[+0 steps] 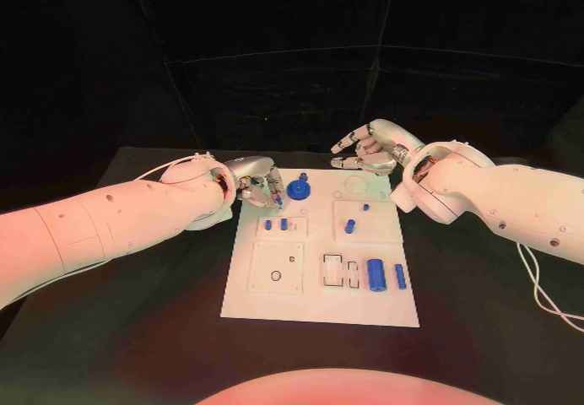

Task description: Assemble the parts on the task board

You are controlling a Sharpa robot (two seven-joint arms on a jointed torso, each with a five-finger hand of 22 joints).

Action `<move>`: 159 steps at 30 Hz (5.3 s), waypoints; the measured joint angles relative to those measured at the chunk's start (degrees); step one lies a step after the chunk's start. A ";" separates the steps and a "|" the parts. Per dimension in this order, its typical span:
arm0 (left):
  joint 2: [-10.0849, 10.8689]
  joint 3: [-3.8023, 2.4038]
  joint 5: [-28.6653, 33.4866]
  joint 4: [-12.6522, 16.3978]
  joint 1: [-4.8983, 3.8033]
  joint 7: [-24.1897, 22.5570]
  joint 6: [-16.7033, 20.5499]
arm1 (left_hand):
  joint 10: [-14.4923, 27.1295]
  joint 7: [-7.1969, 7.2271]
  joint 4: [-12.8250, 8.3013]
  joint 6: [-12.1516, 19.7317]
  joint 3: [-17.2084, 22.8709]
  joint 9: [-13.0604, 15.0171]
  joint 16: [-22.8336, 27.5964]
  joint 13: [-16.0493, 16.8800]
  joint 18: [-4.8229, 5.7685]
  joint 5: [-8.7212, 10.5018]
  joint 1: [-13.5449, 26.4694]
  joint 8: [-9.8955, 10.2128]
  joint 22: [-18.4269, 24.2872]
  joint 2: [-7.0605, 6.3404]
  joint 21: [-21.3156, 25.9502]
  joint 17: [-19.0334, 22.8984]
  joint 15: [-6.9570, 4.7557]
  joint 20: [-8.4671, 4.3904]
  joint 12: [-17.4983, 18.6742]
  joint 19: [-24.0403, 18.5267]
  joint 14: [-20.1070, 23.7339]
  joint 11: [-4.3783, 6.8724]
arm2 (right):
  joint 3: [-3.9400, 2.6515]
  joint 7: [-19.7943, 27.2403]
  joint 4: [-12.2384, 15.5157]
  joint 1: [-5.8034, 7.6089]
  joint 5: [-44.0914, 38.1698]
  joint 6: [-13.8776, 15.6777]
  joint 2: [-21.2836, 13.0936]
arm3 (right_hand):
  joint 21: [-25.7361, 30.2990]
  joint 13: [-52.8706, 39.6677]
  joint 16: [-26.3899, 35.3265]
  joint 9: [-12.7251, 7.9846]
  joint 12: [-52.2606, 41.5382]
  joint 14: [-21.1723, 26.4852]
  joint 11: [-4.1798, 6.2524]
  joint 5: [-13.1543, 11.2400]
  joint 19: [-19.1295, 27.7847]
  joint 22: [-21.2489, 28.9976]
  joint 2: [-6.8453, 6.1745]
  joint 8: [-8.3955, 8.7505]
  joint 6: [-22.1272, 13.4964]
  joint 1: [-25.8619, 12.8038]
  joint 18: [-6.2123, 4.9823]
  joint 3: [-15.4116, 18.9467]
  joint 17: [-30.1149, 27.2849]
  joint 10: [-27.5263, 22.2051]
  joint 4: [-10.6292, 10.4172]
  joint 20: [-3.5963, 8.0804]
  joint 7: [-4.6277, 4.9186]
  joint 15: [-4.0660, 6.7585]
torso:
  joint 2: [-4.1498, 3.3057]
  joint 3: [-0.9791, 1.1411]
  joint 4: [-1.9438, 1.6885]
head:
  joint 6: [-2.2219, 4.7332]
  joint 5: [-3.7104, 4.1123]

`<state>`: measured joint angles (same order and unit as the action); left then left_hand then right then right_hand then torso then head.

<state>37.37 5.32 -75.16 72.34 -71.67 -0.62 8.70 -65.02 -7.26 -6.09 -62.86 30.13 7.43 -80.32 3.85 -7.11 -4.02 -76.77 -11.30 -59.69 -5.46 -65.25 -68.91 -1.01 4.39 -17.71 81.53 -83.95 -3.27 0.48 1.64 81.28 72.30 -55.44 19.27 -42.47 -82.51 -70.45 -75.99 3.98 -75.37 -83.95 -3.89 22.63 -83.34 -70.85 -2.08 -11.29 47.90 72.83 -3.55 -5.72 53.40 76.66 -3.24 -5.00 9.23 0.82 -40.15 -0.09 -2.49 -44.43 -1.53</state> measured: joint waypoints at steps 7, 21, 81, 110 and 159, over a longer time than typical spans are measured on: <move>-0.09 0.00 0.43 -0.30 0.16 0.35 -0.94 | -0.20 0.00 0.00 0.00 0.00 0.00 0.00 0.01 0.00 0.01 0.23 0.02 0.00 -0.23 0.00 0.10 0.00 0.00 0.00 0.00 0.00 -0.20 | 0.00 0.01 -0.02 -0.01 0.00 0.00 -0.04 | 0.00 0.00 0.00 0.00 0.00 0.00 0.00 0.00 0.00 0.00 0.00 0.00 0.00 0.00 0.00 0.00 0.00 0.00 0.00 0.00 0.00 0.00 | -0.06 0.05 0.13 | -0.03 -0.06; -1.19 0.00 0.76 -1.43 0.56 0.86 -2.29 | -0.20 0.00 0.00 0.00 0.00 -0.02 0.00 0.01 -0.01 0.01 0.22 0.20 0.01 -0.23 0.00 0.10 0.00 0.00 0.24 0.00 0.00 -0.20 | 0.00 0.01 0.01 -0.01 0.01 0.00 -0.01 | 0.00 0.00 0.00 0.00 0.00 0.00 0.00 0.00 0.00 0.00 0.00 0.00 0.00 0.00 0.00 0.00 -0.01 0.00 0.00 0.00 0.00 0.00 | -0.07 0.07 0.14 | -0.28 0.05; 8.32 -0.08 26.38 3.72 0.74 -6.39 5.43 | 1.00 -2.05 0.41 2.63 0.08 -2.95 2.82 0.53 -0.32 0.01 3.56 3.90 9.71 -2.19 9.12 7.01 1.04 1.42 3.98 -3.61 0.01 -1.86 | 0.04 -2.29 -1.07 -0.41 -9.52 -3.69 -6.79 | 8.98 50.37 11.18 -0.03 52.00 2.36 0.52 -3.48 5.54 15.62 -3.39 -2.64 9.90 7.33 -2.25 -11.16 -15.37 -16.22 4.32 0.40 -1.27 0.51 | 0.02 -0.01 0.15 | 1.73 2.71; 11.61 0.00 69.96 12.34 1.35 -24.13 10.42 | -0.73 -1.34 0.62 1.52 -1.43 -3.23 10.04 1.23 -3.02 0.01 3.87 2.81 23.00 -1.55 22.54 20.03 0.51 0.93 1.34 -9.94 5.24 -0.93 | 0.50 -8.97 3.04 -4.17 -36.71 -9.18 -5.59 | 10.02 60.26 8.89 -0.24 59.62 0.79 -0.12 -4.62 4.90 16.72 -5.90 1.54 10.28 5.27 -2.24 -13.02 -10.28 -16.47 4.60 -0.24 -1.16 -0.42 | -0.05 0.03 0.04 | 3.13 4.35; 11.67 0.00 71.90 11.72 1.38 -24.36 11.09 | -0.72 -1.34 0.46 1.53 -1.58 -3.32 10.48 1.27 -3.02 0.01 3.87 2.82 23.20 -1.55 22.85 20.65 0.51 1.12 1.07 -10.14 5.64 -0.94 | 0.60 -13.17 3.86 -5.49 -42.10 -8.35 -4.65 | 8.46 64.24 4.45 0.55 58.52 -0.20 1.04 -14.09 3.05 13.31 -3.01 1.54 17.57 7.51 -2.23 -22.21 -3.09 -8.97 7.50 0.82 -2.32 0.84 | 0.02 0.04 0.13 | 2.22 4.22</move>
<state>49.04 5.32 -3.26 84.07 -70.29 -24.98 19.79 -65.73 -8.60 -5.62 -61.33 28.54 4.11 -69.84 5.12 -10.12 -4.02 -72.90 -8.48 -36.48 -7.01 -42.40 -48.26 -0.50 5.52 -16.64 71.39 -78.31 -4.21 1.07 -11.53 85.14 66.80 -97.54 10.92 -47.12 -74.05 -6.21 -71.54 4.53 -16.85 -84.14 -2.85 8.54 -80.28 -57.55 -5.10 -9.75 65.47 80.34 -5.78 -27.93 50.31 67.69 4.26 -4.18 6.92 1.66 -40.13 -0.04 -2.36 -42.21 2.69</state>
